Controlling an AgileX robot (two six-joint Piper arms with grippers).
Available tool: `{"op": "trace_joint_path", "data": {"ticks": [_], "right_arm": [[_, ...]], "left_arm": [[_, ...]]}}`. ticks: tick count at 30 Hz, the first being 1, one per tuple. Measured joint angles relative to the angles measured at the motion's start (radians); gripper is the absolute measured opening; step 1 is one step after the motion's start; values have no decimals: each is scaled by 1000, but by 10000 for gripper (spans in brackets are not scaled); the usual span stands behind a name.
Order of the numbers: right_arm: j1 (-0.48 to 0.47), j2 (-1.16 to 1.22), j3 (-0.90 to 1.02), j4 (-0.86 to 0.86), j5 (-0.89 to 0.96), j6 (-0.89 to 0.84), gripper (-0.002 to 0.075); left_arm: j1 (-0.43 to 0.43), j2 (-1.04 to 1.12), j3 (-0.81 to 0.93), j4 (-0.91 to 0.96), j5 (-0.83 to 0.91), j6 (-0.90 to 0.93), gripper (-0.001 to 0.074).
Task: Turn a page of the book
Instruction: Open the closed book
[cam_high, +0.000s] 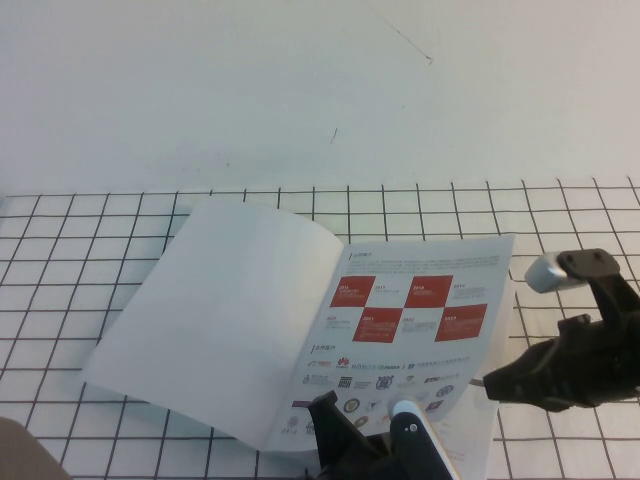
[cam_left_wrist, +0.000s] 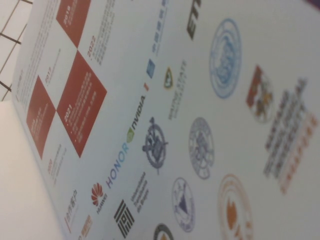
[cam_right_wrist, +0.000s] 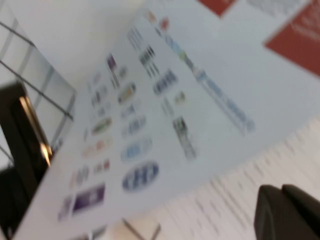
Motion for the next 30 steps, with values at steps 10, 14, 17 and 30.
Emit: {"op": "trace_joint_path", "data": {"ticks": [10,14,17,30], "right_arm": [[0,277,0,419,-26,-396,-1],[-4,364,-4,456,24,-424,-1],[-5,392,-11,471,61,-425,-1],[-6,396,-17,447,70,-383,-1]], "left_arm": [[0,0,0,0,0,-4,-2],[1,0,0,0,0,-9,-4],[1,0,0,0,0,-9,-3],[27,-15,-22,-76,-108,133,-3]]}}
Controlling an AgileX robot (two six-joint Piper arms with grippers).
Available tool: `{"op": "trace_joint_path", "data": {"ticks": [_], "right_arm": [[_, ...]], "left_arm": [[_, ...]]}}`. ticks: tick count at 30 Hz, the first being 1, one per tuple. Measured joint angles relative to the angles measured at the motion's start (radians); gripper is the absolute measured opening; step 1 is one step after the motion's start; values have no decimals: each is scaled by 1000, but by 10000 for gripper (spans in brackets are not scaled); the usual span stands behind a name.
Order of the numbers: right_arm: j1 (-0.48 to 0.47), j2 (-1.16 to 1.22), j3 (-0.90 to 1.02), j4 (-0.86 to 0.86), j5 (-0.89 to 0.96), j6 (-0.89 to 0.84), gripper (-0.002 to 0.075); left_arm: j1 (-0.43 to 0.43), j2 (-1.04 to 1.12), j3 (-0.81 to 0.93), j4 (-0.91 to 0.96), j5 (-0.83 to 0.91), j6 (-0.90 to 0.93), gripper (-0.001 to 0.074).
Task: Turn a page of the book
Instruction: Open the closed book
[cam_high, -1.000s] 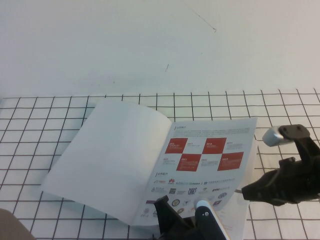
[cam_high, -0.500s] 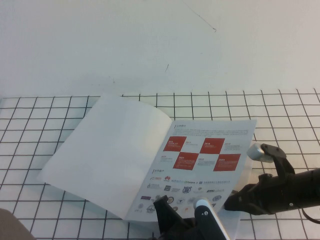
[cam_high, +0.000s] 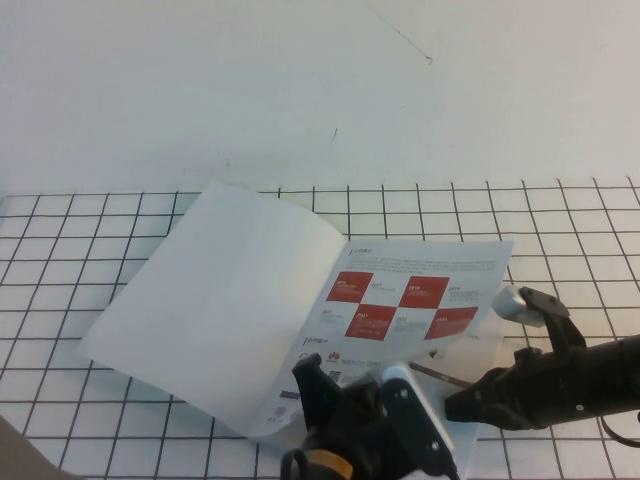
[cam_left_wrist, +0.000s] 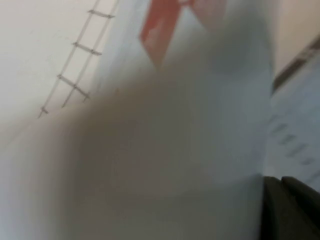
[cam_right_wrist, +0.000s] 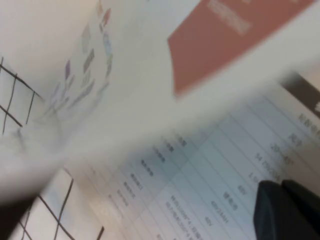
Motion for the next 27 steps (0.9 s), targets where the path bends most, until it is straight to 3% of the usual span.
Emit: {"op": "trace_joint_path", "data": {"ticks": [11,19,27], "right_arm": [[0,5,0,-18,24,2,-1],[6,-63,12,-98,-4,2,-1],[6,-150,16,-105,15,2,-1]], "left_arm": [[250,-48,-61,-116,32,223,-3],[459,-49,-61,-136,253,250,-4],[588,-52,-66,-177,510,345,-3]]}}
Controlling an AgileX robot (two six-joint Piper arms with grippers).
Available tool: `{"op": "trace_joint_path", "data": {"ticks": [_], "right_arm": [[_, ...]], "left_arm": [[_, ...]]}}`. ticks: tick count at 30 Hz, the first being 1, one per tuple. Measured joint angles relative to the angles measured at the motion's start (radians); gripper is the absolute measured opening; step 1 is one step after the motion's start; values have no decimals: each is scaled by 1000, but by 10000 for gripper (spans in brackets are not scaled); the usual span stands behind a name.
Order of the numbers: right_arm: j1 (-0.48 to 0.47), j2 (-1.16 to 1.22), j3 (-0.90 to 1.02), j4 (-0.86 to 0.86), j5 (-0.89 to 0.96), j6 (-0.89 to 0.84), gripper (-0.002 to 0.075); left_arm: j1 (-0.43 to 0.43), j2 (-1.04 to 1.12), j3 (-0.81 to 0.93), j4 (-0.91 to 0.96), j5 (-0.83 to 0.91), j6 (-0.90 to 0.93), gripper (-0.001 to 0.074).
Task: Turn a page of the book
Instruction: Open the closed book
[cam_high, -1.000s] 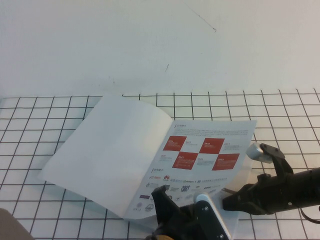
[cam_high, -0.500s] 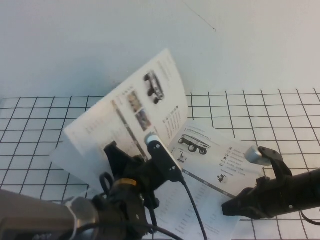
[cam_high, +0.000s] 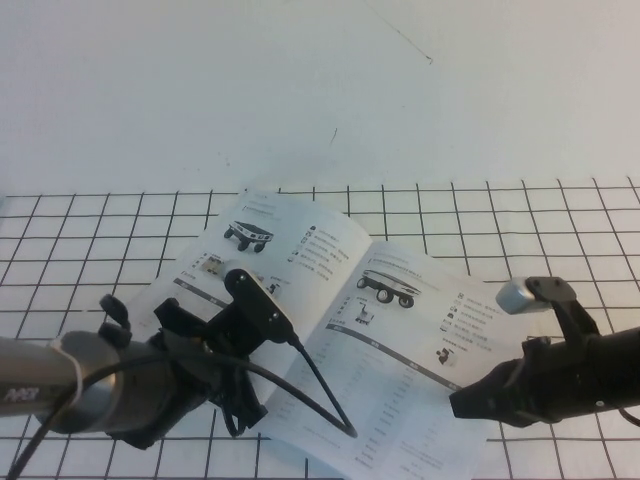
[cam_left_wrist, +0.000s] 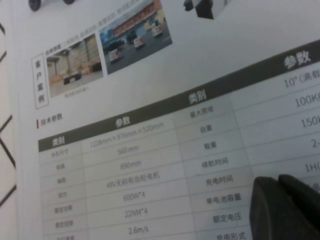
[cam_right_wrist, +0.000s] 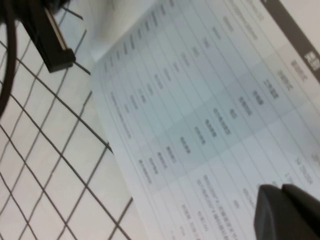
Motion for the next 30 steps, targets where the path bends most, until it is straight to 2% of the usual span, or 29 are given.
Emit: {"op": "trace_joint_path", "data": {"ticks": [3,10,12,17,25,28,30], "right_arm": [[0,-37,0,-2,2,0,-1],[0,-126,0,-16,12,0,-1],[0,-142,0,-16,14,0,-1],[0,-153,0,-18,18,0,-1],[0,-157,0,-18,42,8,-1],[0,-159,0,-29,78,8,-1],[0,-159,0,-52,102,23,-1]], "left_arm": [[17,-7,-7,-78,65,74,-4],[22,-33,1,-443,105,330,-4],[13,-49,19,-495,103,389,-4],[-66,-106,65,-549,16,435,-4],[-252,-280,73,-571,-154,476,-4],[-246,-324,67,-575,-180,553,-3],[-191,-322,60,-576,-156,609,-4]]}}
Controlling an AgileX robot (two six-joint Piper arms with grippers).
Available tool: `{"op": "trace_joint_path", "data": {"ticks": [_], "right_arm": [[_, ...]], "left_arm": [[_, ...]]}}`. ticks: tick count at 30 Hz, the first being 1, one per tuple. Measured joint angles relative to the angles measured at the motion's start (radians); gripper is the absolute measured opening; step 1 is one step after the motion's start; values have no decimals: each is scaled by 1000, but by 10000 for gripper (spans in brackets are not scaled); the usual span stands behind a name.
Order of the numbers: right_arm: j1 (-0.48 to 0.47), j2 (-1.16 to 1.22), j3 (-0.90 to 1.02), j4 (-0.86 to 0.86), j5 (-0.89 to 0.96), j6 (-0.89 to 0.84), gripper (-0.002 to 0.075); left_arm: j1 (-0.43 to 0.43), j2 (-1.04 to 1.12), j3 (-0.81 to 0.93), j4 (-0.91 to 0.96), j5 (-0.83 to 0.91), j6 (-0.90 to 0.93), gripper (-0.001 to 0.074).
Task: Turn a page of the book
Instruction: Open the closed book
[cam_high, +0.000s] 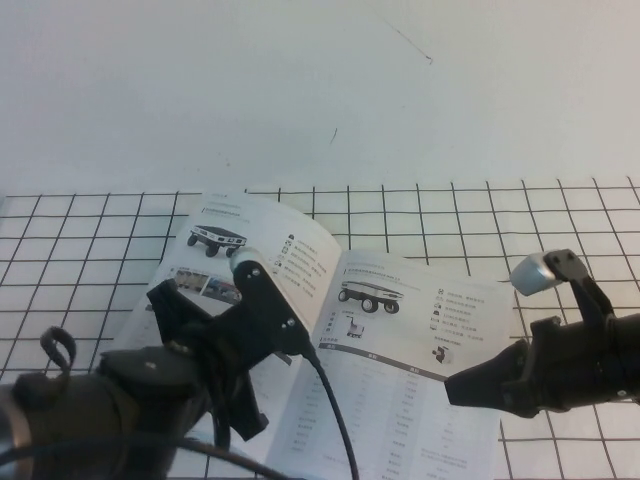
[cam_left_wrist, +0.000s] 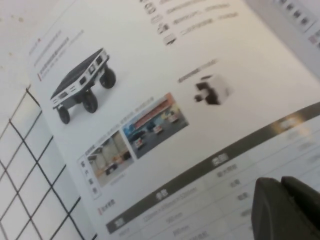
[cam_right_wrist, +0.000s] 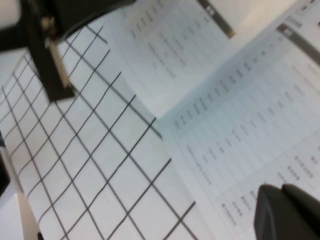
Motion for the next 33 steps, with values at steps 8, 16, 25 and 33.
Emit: {"op": "trace_joint_path", "data": {"ticks": [8,16,25,33], "right_arm": [[136,0,0,-152,-53,142,-1],[355,0,0,-260,-197,259,-1],[369,74,0,-331,-226,280,-1],[371,131,0,-363,-233,302,-1]], "left_arm": [[265,114,-14,2,310,102,-4],[319,157,-37,9,370,95,-3],[319,169,11,17,432,65,-3],[321,191,19,17,468,7,-3]]}}
